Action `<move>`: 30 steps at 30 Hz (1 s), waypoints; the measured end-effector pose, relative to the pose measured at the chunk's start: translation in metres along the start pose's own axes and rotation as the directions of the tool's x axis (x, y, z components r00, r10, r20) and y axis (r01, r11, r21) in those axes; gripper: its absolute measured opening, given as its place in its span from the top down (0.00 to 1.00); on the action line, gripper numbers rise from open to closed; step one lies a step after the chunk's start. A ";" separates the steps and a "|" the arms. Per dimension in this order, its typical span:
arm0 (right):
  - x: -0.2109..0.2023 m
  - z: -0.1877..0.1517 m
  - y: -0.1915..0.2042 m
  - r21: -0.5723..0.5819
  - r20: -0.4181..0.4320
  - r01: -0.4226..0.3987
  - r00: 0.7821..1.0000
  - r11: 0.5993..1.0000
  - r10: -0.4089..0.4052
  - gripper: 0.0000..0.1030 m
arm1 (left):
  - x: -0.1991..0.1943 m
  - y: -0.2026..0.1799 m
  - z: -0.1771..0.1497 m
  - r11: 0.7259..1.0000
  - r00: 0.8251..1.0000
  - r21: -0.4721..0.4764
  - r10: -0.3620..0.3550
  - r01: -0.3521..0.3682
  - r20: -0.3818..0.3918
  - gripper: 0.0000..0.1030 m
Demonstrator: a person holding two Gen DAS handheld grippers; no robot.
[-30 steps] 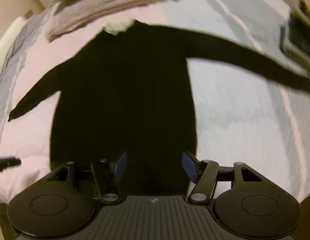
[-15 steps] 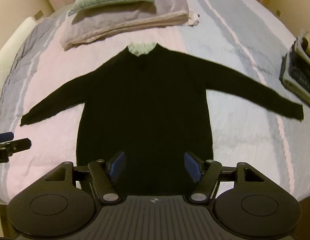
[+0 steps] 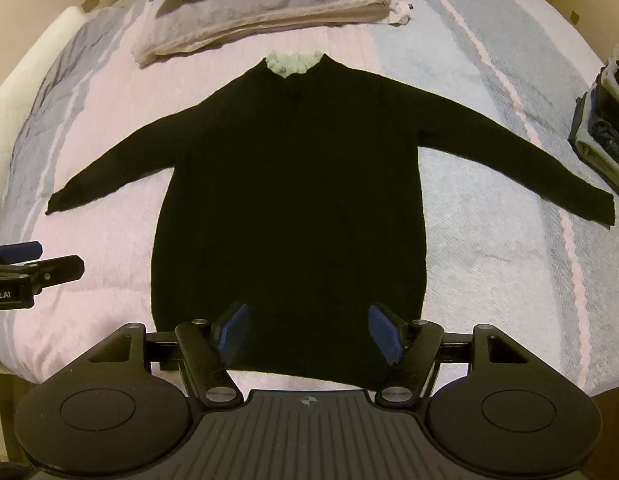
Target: Fold large clothes
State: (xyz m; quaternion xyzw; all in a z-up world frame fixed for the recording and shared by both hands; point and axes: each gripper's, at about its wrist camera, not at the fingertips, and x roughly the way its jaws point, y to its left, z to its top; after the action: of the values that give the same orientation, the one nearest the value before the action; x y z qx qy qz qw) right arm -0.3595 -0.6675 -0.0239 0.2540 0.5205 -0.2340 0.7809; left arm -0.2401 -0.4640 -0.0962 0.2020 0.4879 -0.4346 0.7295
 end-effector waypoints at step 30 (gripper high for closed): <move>0.042 0.038 0.149 -0.405 0.089 -0.169 0.971 0.899 0.222 0.38 | -0.041 0.109 -0.032 0.969 0.988 -0.203 0.149 -0.140 0.031 0.03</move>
State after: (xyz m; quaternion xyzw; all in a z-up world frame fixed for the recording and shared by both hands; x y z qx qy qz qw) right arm -0.2247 -0.5828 -0.0277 0.1265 0.4755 -0.0611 0.8685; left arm -0.1723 -0.3638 -0.0882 0.1525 0.4963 -0.3336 0.7869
